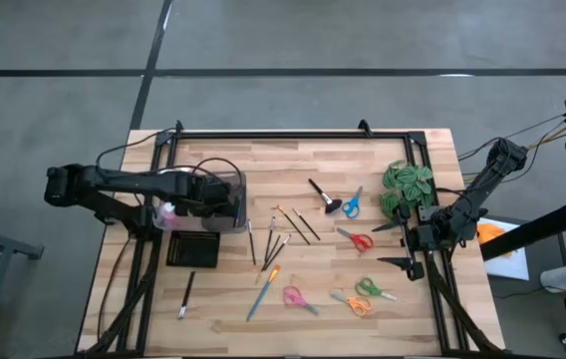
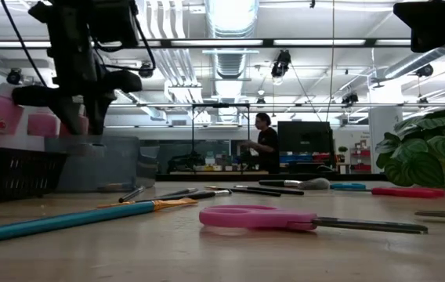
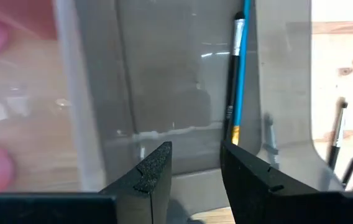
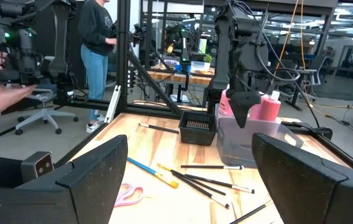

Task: Pick & Place Paint Supplies
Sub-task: Put the black brush into the black bin

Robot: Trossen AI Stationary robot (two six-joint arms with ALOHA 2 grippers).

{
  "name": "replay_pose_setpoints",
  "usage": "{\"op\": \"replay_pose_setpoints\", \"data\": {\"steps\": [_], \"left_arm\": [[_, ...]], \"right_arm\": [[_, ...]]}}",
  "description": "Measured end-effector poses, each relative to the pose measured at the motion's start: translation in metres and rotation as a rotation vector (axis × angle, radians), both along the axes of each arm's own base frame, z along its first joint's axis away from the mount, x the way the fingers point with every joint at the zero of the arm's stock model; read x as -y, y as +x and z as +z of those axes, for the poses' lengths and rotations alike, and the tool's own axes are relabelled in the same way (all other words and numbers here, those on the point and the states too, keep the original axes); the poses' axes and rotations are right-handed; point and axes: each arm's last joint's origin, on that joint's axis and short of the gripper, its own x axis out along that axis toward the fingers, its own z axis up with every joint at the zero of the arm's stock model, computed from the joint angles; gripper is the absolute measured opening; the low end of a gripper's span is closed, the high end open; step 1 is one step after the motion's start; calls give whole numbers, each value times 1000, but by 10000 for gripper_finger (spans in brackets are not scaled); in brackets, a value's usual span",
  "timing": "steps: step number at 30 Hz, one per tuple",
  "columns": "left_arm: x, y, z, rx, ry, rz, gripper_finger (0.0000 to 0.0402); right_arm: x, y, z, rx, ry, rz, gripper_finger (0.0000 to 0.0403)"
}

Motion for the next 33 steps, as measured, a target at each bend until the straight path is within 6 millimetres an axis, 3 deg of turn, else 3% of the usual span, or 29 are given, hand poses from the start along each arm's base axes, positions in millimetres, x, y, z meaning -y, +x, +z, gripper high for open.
{"op": "replay_pose_setpoints", "data": {"steps": [12,18,22,27,33], "left_arm": [[13,-16,13,3,14,-56,136],[16,-16,18,21,18,-71,136],[18,-11,31,63,25,-119,136],[33,-6,54,116,19,-189,136],[66,-4,78,197,10,-332,136]], "right_arm": [[0,0,0,0,0,0,341],[0,0,0,0,-2,0,341],[0,0,0,0,-1,0,341],[0,0,0,0,-2,0,341],[0,0,0,0,0,0,341]]}}
